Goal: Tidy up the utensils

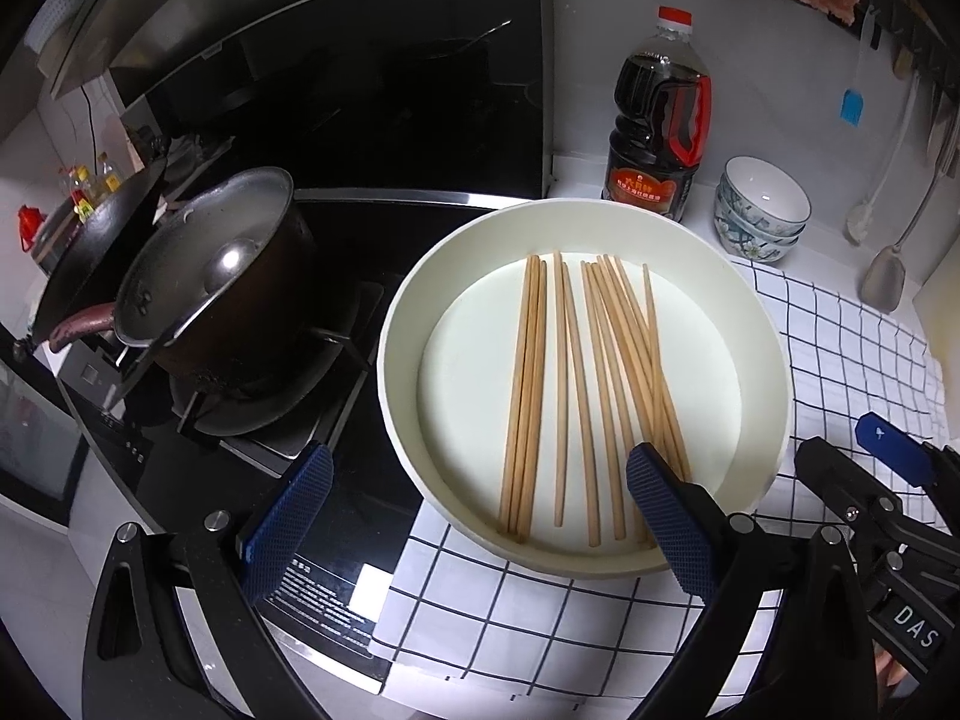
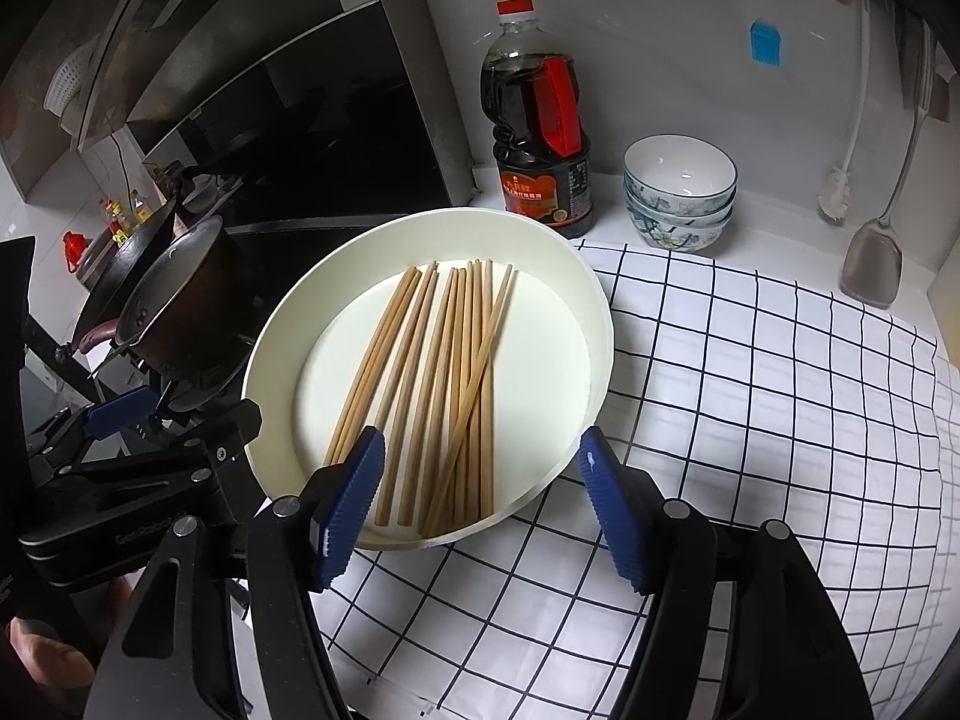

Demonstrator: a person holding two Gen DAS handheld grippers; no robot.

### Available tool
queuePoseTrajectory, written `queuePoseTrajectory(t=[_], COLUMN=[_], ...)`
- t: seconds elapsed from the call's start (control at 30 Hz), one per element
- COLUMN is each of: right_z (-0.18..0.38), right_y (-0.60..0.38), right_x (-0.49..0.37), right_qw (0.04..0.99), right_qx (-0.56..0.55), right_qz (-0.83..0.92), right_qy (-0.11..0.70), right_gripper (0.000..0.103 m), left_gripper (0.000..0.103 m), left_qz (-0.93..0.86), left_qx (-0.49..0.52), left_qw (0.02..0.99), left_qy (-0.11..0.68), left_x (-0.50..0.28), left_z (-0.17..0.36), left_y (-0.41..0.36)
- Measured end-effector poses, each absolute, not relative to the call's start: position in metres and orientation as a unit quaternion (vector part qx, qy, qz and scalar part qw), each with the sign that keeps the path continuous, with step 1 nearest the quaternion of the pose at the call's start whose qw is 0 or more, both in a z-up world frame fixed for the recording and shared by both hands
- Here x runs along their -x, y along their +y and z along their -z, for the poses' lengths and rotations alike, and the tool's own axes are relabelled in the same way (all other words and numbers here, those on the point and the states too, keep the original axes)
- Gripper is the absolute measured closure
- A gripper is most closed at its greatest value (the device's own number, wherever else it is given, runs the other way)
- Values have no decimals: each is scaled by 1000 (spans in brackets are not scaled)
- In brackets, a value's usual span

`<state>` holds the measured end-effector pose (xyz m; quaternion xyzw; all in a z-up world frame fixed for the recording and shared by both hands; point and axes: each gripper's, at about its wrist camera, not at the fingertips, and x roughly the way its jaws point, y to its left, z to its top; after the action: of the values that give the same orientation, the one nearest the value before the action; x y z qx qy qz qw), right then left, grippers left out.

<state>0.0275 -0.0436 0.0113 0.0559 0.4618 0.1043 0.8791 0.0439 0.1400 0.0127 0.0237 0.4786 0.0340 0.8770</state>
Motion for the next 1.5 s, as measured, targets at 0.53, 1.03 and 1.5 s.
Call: queuePoseTrajectory(t=[0.53, 1.03, 1.5], right_z=[-11, -10, -10], right_y=[-45, -45, -43], right_x=[-30, -30, -28], right_qw=[878, 878, 878], right_qx=[-55, -55, -55], right_qz=[-104, -103, -107], right_qy=[463, 464, 463], right_gripper=[37, 37, 37], left_gripper=[6, 6, 6], left_qz=[-41, -43, -40], left_qx=[-17, -20, -23], left_qw=[875, 875, 874], left_qy=[482, 481, 483], left_x=[-46, -46, -45], left_z=[-12, -11, -11], left_y=[142, 141, 139])
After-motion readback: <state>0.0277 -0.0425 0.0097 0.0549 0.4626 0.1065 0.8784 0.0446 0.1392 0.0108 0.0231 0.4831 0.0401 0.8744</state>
